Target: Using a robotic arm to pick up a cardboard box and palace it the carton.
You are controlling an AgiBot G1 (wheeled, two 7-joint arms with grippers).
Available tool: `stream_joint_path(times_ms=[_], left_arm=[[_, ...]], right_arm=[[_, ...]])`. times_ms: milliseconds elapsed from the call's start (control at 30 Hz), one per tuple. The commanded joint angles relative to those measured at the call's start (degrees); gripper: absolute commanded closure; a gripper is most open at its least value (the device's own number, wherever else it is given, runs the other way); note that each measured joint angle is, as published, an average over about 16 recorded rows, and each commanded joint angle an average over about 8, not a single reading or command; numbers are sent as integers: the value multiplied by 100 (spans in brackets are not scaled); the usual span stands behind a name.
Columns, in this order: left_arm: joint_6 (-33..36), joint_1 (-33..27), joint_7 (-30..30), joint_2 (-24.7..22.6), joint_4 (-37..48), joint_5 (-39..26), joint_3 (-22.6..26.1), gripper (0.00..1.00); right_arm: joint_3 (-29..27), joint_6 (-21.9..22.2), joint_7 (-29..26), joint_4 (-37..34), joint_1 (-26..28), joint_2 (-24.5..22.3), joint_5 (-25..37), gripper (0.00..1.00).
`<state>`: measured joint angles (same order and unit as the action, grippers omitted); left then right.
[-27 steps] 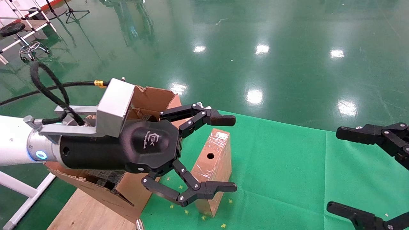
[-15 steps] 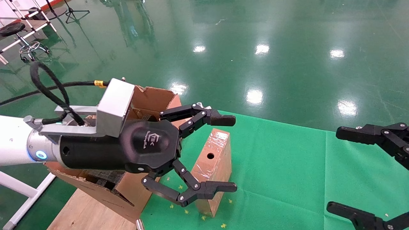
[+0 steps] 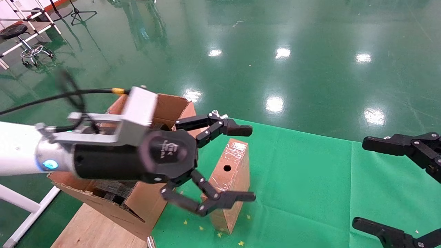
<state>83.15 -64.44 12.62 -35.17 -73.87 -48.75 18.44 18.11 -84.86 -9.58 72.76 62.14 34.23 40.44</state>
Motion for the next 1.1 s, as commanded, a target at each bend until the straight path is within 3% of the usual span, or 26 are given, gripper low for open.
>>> stream_joint_path(times_ms=[33, 433, 700, 900, 1100], left_arm=[[-101, -108, 80, -1, -21, -274, 94, 0], [-192, -419, 285, -151, -64, -513, 236, 0], [-605, -963, 516, -125, -358, -1738, 520, 0], [-637, -1651, 1512, -319, -373, -2606, 897, 0], [-337, -2291, 3058, -579, -322, -3296, 1344, 0]], right_arm=[[1, 0, 0, 0, 0, 0, 0, 100], [0, 1, 1, -2, 0, -1, 0, 98], [1, 1, 2, -4, 0, -1, -1, 100], [2, 1, 3, -4, 1, -2, -1, 100], [3, 1, 3, -4, 1, -2, -2, 100]])
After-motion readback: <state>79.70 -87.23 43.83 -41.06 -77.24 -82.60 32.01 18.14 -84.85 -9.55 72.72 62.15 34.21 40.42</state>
